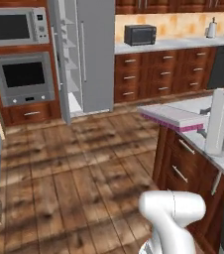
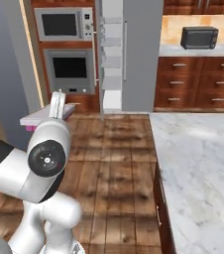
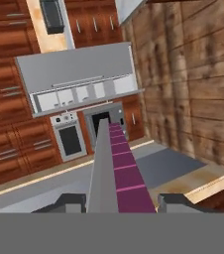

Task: The ice cube tray has been filled with water. Take the tray and place it in the freezer to make ice. Close the freezer door after placing the tray.

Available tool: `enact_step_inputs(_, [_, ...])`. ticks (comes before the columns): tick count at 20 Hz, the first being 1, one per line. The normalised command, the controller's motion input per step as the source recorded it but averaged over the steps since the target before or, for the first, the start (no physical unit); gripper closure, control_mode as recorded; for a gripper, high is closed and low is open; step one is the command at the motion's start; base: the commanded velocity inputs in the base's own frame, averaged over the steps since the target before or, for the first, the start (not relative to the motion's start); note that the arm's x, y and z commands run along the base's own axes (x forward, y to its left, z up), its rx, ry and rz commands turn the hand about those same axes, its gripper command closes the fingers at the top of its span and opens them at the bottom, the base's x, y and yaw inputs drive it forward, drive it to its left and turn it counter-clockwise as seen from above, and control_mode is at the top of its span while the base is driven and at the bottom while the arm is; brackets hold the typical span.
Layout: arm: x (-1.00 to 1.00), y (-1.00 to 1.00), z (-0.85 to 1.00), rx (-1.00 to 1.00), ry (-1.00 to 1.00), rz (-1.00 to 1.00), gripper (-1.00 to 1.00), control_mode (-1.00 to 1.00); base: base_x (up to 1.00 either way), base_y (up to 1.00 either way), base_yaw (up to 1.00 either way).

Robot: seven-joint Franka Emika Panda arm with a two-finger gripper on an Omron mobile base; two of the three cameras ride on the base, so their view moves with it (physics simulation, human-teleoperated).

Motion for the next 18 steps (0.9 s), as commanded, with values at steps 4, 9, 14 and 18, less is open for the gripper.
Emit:
enact_step_inputs(4, [0.00, 0.00, 0.00, 0.00, 0.00, 0.00, 1.00, 1.00, 1.00, 0.00, 0.14])
enact_step_inputs(9, [0.00, 0.00, 0.00, 0.00, 0.00, 0.00, 1.00, 1.00, 1.00, -0.09, 0.03])
enact_step_inputs(14, [0.00, 0.00, 0.00, 0.00, 0.00, 0.00, 1.00, 1.00, 1.00, -0.19, 0.02])
enact_step_inputs(18, [0.00, 0.00, 0.00, 0.00, 0.00, 0.00, 1.00, 1.00, 1.00, -0.22, 0.04])
